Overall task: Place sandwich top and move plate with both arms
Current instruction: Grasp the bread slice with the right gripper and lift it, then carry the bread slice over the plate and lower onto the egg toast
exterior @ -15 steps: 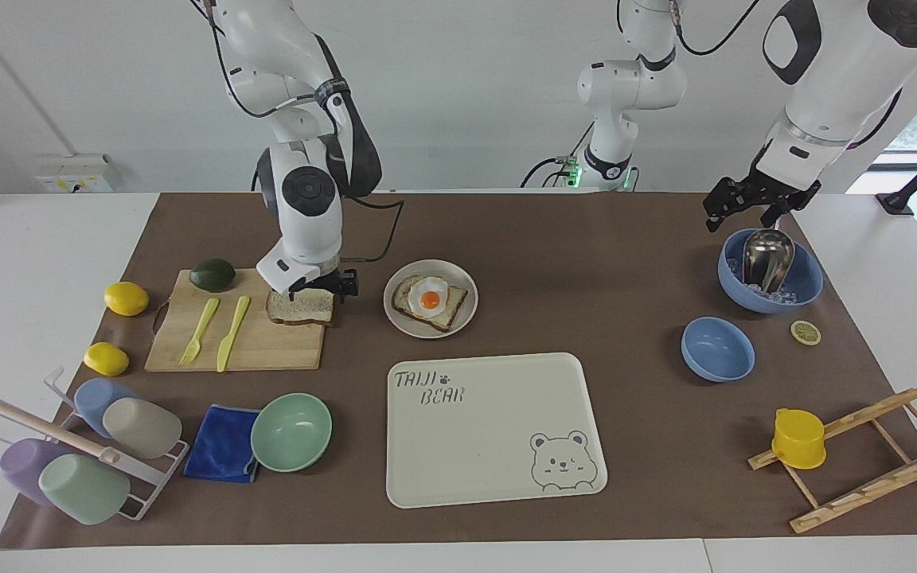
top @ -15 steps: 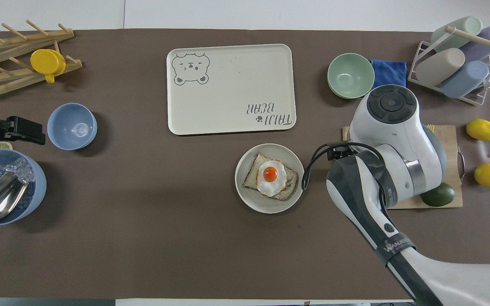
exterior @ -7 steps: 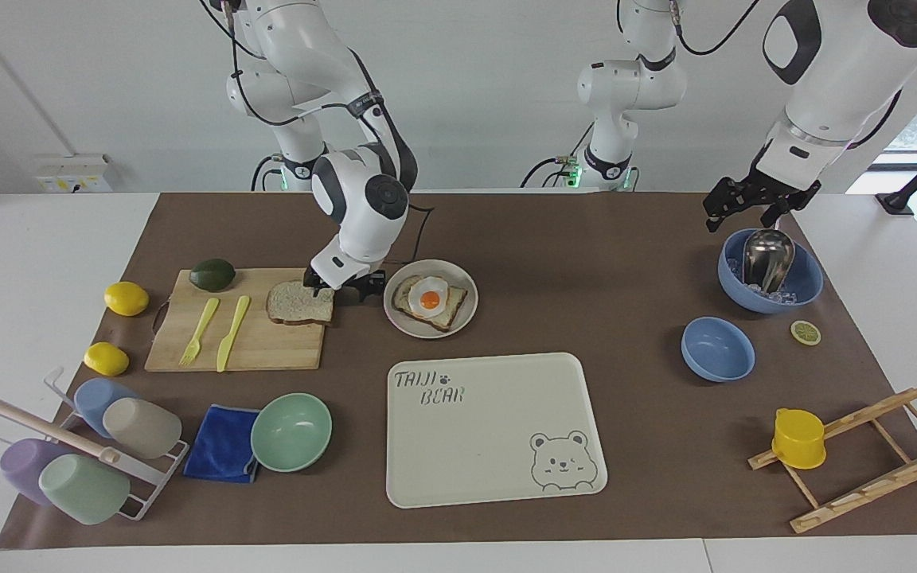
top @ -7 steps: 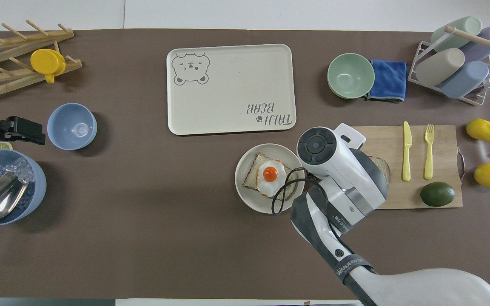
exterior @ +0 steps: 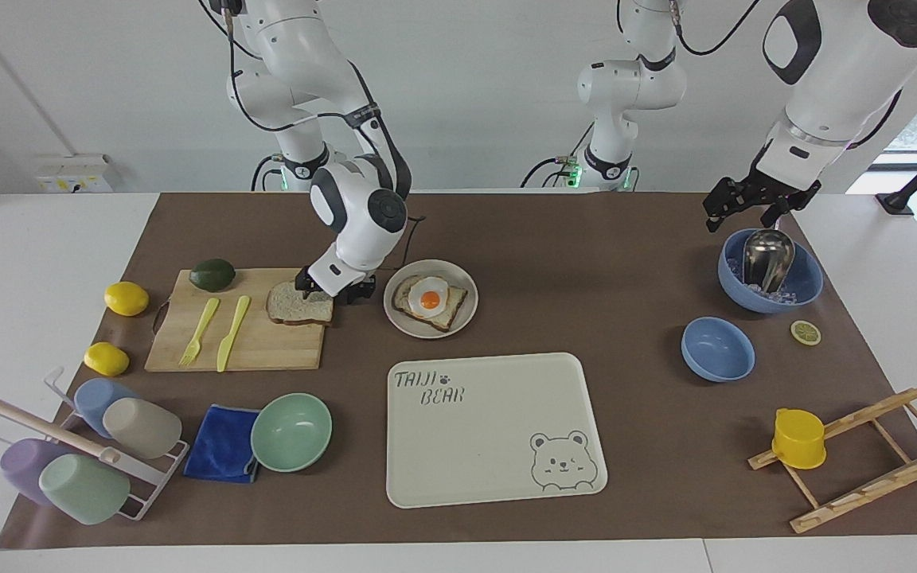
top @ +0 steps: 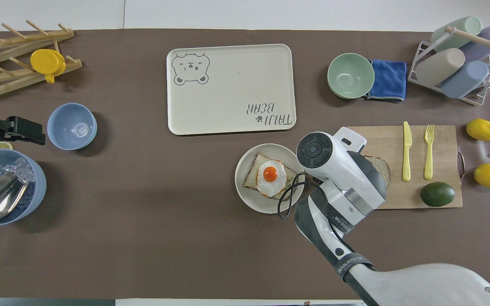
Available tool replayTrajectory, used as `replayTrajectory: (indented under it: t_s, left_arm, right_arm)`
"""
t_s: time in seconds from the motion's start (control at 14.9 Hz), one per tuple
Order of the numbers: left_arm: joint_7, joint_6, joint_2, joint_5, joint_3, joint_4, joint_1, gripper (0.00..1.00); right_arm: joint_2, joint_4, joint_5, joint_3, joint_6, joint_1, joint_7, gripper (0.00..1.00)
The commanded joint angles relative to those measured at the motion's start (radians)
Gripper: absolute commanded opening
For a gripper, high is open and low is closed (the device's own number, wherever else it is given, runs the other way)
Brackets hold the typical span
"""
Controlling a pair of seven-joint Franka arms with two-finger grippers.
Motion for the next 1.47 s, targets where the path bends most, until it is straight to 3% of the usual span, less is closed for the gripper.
replayTrajectory:
  t_s: [0.0, 0.27, 0.33, 0.47, 0.54, 0.74, 1.0, 1.27, 1.41]
  left_arm:
    - [0.004, -0.010, -0.009, 0.003, -0.004, 0.001, 0.007, 1.00]
    - [0.004, -0.010, -0.009, 0.003, -0.004, 0.001, 0.007, 1.00]
    - [0.004, -0.010, -0.009, 0.003, -0.004, 0.001, 0.007, 1.00]
    - [0.004, -0.010, -0.009, 0.003, -0.004, 0.001, 0.007, 1.00]
    - [0.004, -0.010, -0.009, 0.003, -0.004, 0.001, 0.007, 1.00]
    - [0.004, -0.010, -0.009, 0.003, -0.004, 0.001, 0.007, 1.00]
    - [0.004, -0.010, -0.009, 0.003, -0.004, 0.001, 0.007, 1.00]
    - [0.004, -0.010, -0.009, 0.003, -0.004, 0.001, 0.007, 1.00]
    - [0.004, -0.010, -0.009, 0.003, -0.004, 0.001, 0.007, 1.00]
  right_arm:
    - [-0.015, -0.030, -0.023, 0.005, 0.028, -0.011, 0.018, 0.84]
    - [-0.021, -0.061, -0.026, 0.005, 0.047, -0.011, 0.018, 0.66]
    - [-0.021, -0.062, -0.027, 0.005, 0.045, -0.011, 0.018, 0.53]
    - [-0.021, -0.052, -0.029, 0.005, 0.028, -0.003, 0.015, 0.14]
    - [-0.021, -0.050, -0.029, 0.005, 0.022, 0.000, 0.016, 0.00]
    - [-0.021, -0.026, -0.033, 0.006, -0.017, 0.002, -0.001, 0.00]
    - [0.017, 0.236, -0.004, 0.028, -0.287, 0.074, -0.059, 0.00]
    - [0.063, 0.448, 0.028, 0.107, -0.378, 0.126, -0.062, 0.00]
    - [0.079, 0.487, 0.026, 0.172, -0.367, 0.127, -0.053, 0.00]
